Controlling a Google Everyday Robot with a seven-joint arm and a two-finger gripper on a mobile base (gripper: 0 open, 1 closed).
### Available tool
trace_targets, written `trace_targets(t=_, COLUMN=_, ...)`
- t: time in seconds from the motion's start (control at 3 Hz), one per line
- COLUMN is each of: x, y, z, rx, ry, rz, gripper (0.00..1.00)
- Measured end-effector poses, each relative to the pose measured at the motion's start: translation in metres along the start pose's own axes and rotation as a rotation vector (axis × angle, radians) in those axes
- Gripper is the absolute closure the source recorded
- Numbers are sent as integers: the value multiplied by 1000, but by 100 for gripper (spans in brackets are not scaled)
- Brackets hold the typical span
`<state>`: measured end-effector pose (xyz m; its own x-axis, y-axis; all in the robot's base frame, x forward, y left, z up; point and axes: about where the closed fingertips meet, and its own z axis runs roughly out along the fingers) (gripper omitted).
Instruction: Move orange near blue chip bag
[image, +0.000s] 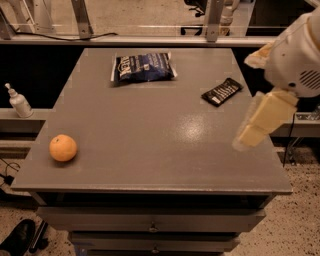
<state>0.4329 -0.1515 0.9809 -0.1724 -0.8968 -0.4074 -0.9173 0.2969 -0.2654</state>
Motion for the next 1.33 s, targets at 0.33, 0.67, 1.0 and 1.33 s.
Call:
trace_targets(t=0.33, x=-47, y=24, z=25, rx=-34, ry=-124, rz=-21, gripper=0)
trace_targets(t=0.67, x=-89, y=49, z=51, rx=-59, ry=-222, rz=-55, gripper=0)
trace_targets(t=1.0, x=-129, y=72, z=75, rx=-82, ry=-291, rz=-77, gripper=0)
trace_targets(t=1.33, x=-129, y=72, z=75, rx=-82, ry=-291, rz=-77, gripper=0)
